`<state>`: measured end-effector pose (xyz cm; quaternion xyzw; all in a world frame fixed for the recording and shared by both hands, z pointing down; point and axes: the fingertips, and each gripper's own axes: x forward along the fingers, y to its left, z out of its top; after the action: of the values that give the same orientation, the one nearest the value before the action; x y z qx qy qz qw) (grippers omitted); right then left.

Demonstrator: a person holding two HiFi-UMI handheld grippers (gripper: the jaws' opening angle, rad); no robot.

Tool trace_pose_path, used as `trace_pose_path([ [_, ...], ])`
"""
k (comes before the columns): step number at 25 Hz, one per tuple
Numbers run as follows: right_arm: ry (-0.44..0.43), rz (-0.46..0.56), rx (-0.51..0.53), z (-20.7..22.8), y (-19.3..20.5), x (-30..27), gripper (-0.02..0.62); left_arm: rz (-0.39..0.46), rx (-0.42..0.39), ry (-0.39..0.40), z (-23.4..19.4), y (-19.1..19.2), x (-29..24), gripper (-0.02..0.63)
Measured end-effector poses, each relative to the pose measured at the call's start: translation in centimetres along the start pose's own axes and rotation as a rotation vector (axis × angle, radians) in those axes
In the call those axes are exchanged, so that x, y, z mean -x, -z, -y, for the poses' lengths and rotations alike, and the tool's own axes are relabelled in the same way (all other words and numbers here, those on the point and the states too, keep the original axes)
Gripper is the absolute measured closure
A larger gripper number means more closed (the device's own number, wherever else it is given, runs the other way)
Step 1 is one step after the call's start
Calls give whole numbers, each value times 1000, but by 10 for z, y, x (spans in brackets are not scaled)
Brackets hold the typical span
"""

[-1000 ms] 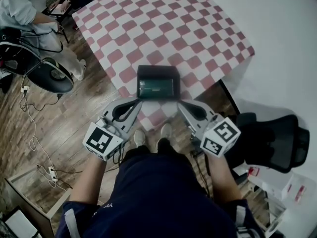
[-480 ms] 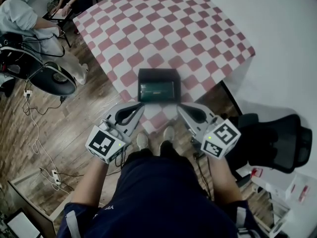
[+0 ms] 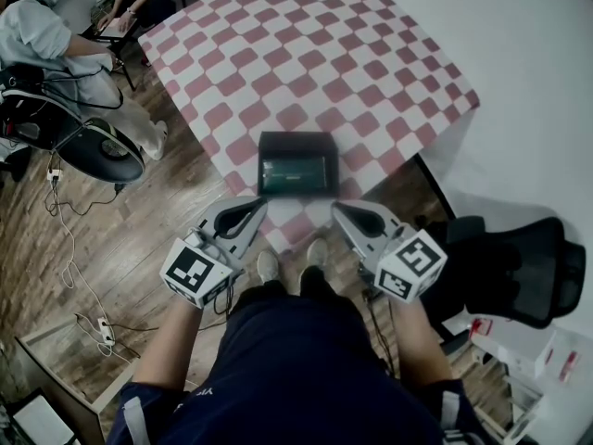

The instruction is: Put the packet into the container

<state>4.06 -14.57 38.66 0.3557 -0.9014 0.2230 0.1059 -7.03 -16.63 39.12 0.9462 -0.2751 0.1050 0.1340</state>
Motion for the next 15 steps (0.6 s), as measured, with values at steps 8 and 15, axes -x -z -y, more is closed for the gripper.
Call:
trace_pose_path([
  [8, -14, -40, 52, -4, 10, -5, 580, -4, -15, 8, 1, 3, -5, 581],
  [15, -25, -65, 84, -7, 16, -7, 580, -27, 0, 8, 1, 8, -6, 581],
])
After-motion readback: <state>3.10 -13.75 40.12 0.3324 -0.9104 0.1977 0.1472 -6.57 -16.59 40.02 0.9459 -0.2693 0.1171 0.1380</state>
